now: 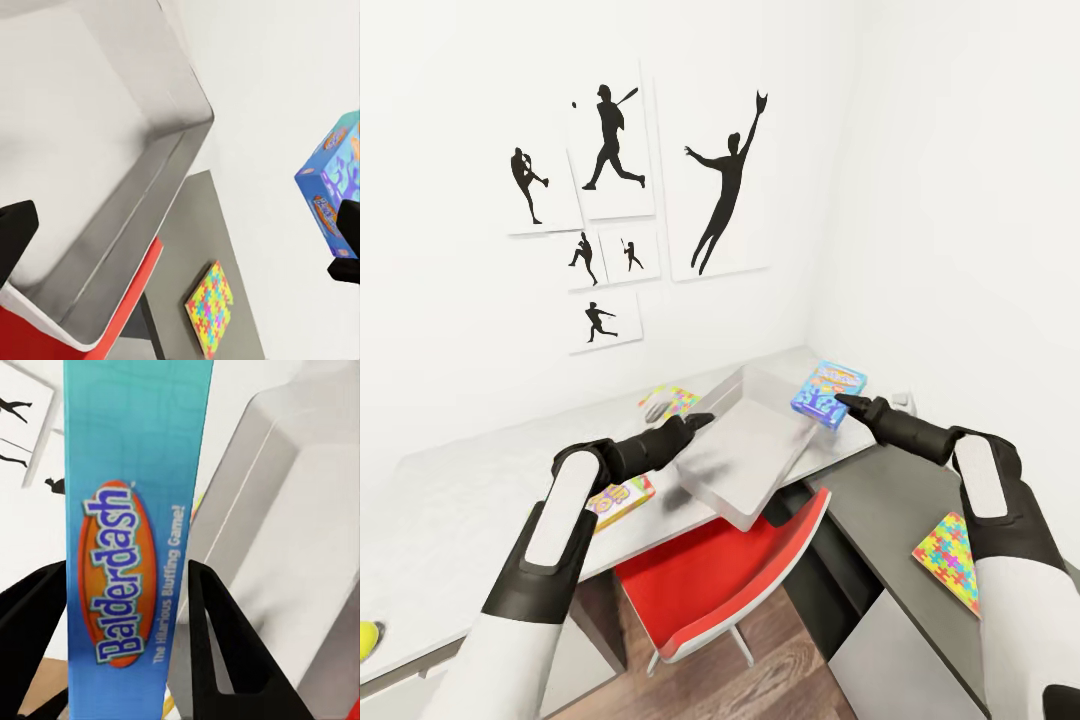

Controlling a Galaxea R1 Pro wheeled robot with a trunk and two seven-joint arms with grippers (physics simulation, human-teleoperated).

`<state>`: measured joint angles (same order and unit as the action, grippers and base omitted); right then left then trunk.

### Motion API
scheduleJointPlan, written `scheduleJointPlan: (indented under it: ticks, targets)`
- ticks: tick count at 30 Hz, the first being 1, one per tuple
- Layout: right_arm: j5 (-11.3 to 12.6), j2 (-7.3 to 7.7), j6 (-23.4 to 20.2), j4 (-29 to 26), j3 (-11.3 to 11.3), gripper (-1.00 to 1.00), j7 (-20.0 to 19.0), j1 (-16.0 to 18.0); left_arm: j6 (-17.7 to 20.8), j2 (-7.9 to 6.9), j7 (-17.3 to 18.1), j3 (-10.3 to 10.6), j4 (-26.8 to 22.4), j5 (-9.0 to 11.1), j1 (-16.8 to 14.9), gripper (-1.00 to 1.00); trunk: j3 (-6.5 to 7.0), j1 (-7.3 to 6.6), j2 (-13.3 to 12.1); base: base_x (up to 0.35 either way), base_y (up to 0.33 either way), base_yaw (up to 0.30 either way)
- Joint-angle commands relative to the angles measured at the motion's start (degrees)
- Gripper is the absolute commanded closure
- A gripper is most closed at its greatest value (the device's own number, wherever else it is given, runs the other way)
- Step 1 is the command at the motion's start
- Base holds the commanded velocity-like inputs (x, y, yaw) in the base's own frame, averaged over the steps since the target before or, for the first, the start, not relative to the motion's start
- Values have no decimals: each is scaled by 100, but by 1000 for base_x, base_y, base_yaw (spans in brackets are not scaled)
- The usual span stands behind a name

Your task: Put all the toys in the child's room - the three board games (two on the bed and one on the table), the two jigsaw puzzles on the table, and the tennis ball on the table - inside the toy box on the table in the child's room.

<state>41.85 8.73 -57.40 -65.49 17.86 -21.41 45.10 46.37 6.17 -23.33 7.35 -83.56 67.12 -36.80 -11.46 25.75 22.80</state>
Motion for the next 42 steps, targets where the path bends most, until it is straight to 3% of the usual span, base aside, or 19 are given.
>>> scheduleJointPlan:
  ticks: [1,11,18,22,24,25,27,31,35,42]
  targets:
    - [-53,-45,-32,72,6,100,5,102,56,-8,-106,-62,-151,94,4,-100,-12,4,12,0,0,0]
    - [-31,-434,-44,402,-11,100,900,653,260,-8,-258,-195,-732,293,65,-100,-12,4,12,0,0,0]
    - [-55,-603,155,951,-34,100,1096,871,315,-29,-231,-225,-815,331,65,-100,-12,4,12,0,0,0]
    - [-56,-696,448,1241,-51,100,1117,901,381,-68,-98,-418,-833,463,92,-100,-12,4,12,0,0,0]
    - [-57,-767,609,1342,-82,100,1097,899,488,-117,79,-636,-838,707,138,-100,-12,4,12,0,0,0]
    - [-57,-767,609,1342,-82,100,1097,899,488,-117,79,-636,-838,707,138,-100,-12,4,12,0,0,0]
    - [-62,-824,713,1400,-165,100,997,888,646,-176,274,-856,-843,972,235,-100,-12,4,12,0,0,0]
    - [-65,-857,821,1464,-407,100,580,869,896,-403,627,-1229,-849,1295,421,-100,-12,4,12,0,0,0]
    - [-73,-856,854,1511,-502,100,260,860,984,-542,852,-1390,-848,1423,493,-100,-12,4,12,0,0,0]
    - [-54,-805,838,1530,-575,100,12,855,1043,-639,1052,-1480,-848,1514,544,-100,-12,4,12,4,0,0]
